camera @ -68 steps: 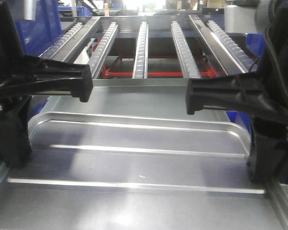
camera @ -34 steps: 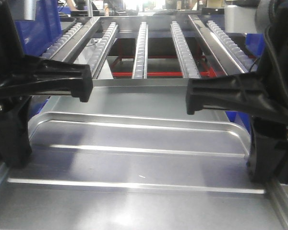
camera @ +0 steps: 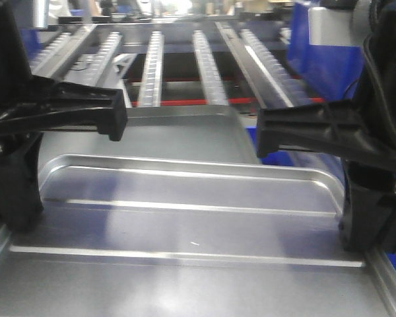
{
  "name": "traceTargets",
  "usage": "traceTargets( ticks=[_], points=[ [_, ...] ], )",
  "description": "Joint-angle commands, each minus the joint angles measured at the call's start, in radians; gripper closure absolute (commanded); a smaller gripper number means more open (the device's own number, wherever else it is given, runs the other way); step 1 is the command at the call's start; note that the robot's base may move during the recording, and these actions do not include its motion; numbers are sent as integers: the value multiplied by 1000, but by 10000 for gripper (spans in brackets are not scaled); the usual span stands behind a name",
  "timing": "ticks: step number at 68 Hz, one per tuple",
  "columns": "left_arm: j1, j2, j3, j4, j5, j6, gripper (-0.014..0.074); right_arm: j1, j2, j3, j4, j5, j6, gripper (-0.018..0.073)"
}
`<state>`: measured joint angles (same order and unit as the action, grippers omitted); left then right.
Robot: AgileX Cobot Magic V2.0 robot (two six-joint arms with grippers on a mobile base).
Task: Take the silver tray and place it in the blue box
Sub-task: 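Hold the tray with both grippers while the base turns and drives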
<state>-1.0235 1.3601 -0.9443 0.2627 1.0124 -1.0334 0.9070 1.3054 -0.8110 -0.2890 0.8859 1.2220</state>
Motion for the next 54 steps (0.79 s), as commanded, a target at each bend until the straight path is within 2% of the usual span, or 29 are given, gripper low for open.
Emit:
traceTargets(
  ticks=[1,54],
  points=[
    [-14,-28,-25,-20,-27,3,697,3,-31,-28,-30,-53,5,489],
    [-14,-28,-25,-20,-27,3,697,3,-31,-28,-30,-52,5,489]
  ],
)
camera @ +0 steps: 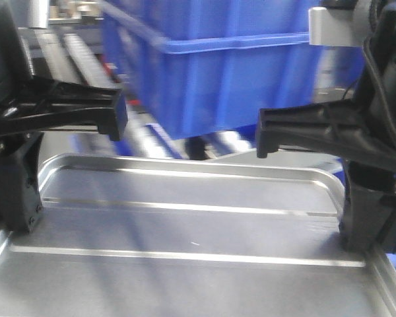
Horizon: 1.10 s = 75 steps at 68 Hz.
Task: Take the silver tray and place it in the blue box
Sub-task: 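Hold the tray with both grippers while the base turns and drives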
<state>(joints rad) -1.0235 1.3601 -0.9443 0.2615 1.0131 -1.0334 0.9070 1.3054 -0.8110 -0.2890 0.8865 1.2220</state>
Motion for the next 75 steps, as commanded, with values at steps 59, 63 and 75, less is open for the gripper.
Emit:
traceTargets(
  ticks=[59,63,75],
  points=[
    [-14,-28,-25,-18,-28,3,697,3,-31,-28,-30,-53,5,489],
    [-14,-28,-25,-18,-28,3,697,3,-31,-28,-30,-53,5,489],
    [-14,-28,-25,-18,-26,3,697,3,-31,-28,-30,-53,5,489]
  ],
)
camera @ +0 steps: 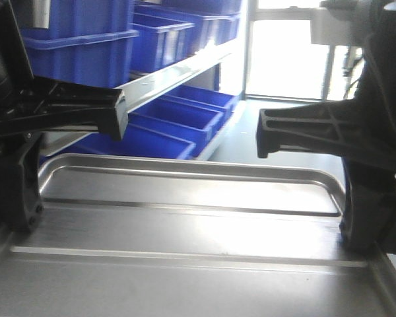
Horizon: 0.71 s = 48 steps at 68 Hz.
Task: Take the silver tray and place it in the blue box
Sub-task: 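Hold the tray with both grippers while the base turns and drives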
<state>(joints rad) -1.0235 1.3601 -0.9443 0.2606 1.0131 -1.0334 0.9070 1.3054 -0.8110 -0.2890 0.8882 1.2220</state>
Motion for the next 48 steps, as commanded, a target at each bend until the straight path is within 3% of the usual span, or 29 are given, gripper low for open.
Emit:
traceTargets(
  ticks=[1,48],
  points=[
    [-14,-28,-25,-18,-26,3,697,3,-31,-28,-30,-55,5,489],
    [-14,-28,-25,-18,-26,3,697,3,-31,-28,-30,-55,5,489]
  ],
)
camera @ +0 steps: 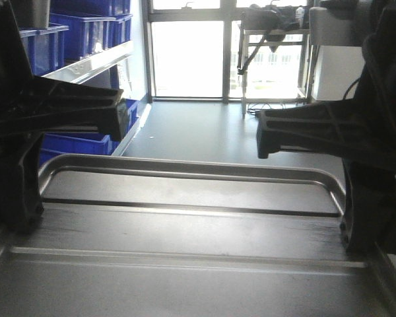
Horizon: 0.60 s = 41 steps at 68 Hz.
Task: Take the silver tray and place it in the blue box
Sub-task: 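Hold the tray with both grippers while the base turns and drives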
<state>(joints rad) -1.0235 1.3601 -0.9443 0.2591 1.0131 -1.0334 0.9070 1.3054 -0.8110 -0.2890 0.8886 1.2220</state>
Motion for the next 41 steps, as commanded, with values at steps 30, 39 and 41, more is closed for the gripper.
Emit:
traceTargets(
  ticks=[30,39,41],
  points=[
    [-14,-28,-25,-16,-26,3,697,3,-31,-28,-30,-55,5,489],
    [-14,-28,-25,-16,-26,3,697,3,-31,-28,-30,-55,5,489],
    [-14,-28,-25,-16,-26,3,697,3,-31,-28,-30,-55,5,489]
  ],
)
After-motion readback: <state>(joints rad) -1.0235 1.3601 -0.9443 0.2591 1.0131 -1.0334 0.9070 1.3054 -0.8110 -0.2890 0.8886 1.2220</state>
